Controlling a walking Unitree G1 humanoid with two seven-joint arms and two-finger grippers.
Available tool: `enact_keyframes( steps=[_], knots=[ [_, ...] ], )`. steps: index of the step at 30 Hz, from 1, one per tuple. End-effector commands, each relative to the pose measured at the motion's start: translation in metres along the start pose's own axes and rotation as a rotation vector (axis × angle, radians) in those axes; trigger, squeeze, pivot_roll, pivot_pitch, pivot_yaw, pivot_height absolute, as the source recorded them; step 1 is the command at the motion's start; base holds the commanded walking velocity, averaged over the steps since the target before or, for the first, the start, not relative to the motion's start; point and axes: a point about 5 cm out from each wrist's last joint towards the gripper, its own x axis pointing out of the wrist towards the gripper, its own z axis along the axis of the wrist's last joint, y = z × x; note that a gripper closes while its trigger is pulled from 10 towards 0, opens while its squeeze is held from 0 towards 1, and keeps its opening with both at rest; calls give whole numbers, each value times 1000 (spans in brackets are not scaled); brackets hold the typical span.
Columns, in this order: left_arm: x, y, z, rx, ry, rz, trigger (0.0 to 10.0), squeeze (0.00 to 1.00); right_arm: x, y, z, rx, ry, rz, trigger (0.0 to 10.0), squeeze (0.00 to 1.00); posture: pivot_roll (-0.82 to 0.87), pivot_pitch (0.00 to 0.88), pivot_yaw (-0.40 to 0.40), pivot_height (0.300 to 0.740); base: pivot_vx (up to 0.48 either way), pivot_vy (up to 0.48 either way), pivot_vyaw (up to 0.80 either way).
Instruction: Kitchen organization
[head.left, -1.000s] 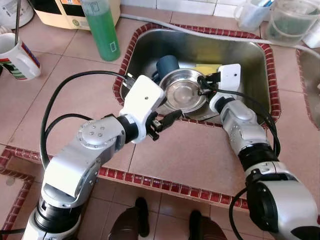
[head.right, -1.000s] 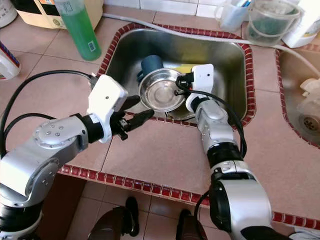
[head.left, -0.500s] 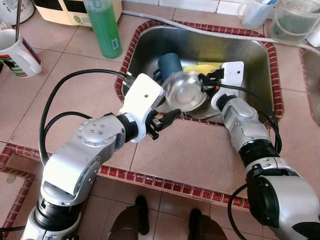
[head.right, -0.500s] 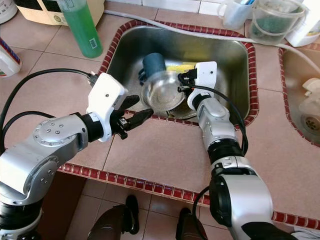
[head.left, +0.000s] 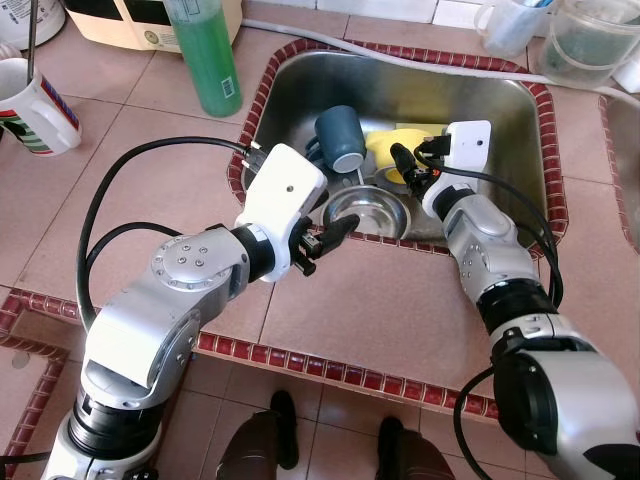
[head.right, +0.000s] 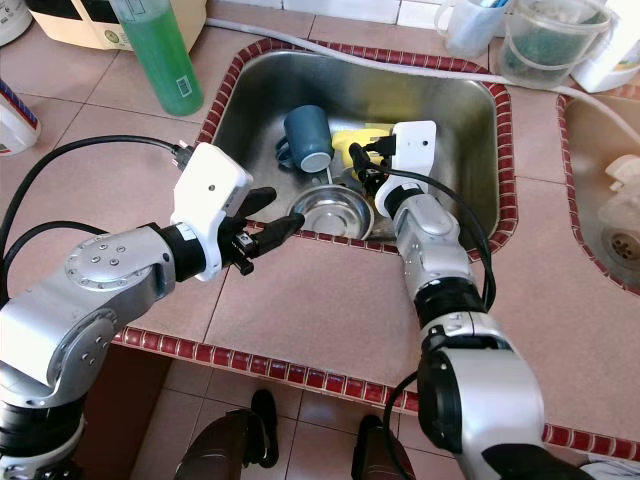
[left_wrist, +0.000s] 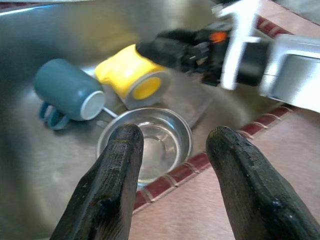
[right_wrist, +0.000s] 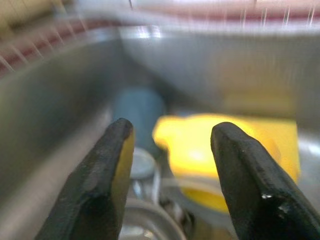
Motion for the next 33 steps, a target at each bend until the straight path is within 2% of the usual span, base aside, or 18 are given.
enact_keyframes(
  steps=[1, 6, 9, 12, 13, 17, 19, 22, 23, 25, 28, 30, 33],
  knots=[
    [0, 3, -4, -14, -6, 28, 10000, 0, -7, 5, -11, 46, -5, 18, 10000, 1000, 123, 295, 32, 740, 0, 0, 0],
    [3, 12, -9, -87, -39, 100, 10000, 0, -12, 11, -7, 76, -80, 40, 10000, 1000, 124, 224, 20, 740, 0, 0, 0],
    [4, 28, -29, -191, -28, 212, 10000, 0, -20, 13, -6, 62, -117, 12, 10000, 1000, 114, 184, 14, 740, 0, 0, 0],
    [5, 37, -43, -223, -23, 291, 10000, 0, -23, 12, -9, 59, -106, -18, 10000, 1000, 103, 154, 9, 740, 0, 0, 0],
    [5, 43, -53, -223, -20, 341, 10000, 0, -26, 10, -10, 65, -102, -48, 10000, 1000, 94, 133, 4, 740, 0, 0, 0],
    [7, 42, -68, -166, 25, 356, 10000, 0, -33, 5, -14, 64, -87, -99, 10000, 1000, 86, 116, -1, 740, 0, 0, 0],
    [11, 43, -80, -213, 32, 374, 10000, 0, -43, 1, -19, 61, -72, -126, 10000, 1000, 71, 79, -7, 740, 0, 0, 0],
    [12, 43, -84, -220, 31, 385, 10000, 0, -47, -1, -21, 58, -69, -135, 10000, 1000, 67, 68, -8, 740, 0, 0, 0],
    [12, 44, -89, -167, 8, 397, 10000, 0, -53, -3, -24, 48, -72, -141, 10000, 1000, 65, 54, -10, 740, 0, 0, 0],
    [12, 45, -93, -134, -13, 424, 10000, 0, -58, -4, -25, 40, -71, -151, 10000, 1000, 64, 42, -12, 740, 0, 0, 0],
    [13, 46, -99, -158, -29, 440, 10000, 0, -63, -4, -28, 17, -67, -157, 10000, 1000, 64, 22, -16, 740, 0, 0, 0],
    [12, 48, -114, -146, 19, 484, 10000, 0, -71, -2, -36, -13, -57, -162, 10000, 1000, 65, 5, -18, 740, 0, 0, 0],
    [12, 48, -119, -152, 38, 473, 10000, 0, -75, -1, -39, -27, -50, -157, 10000, 1000, 66, 0, -18, 740, 0, 0, 0]
  ],
)
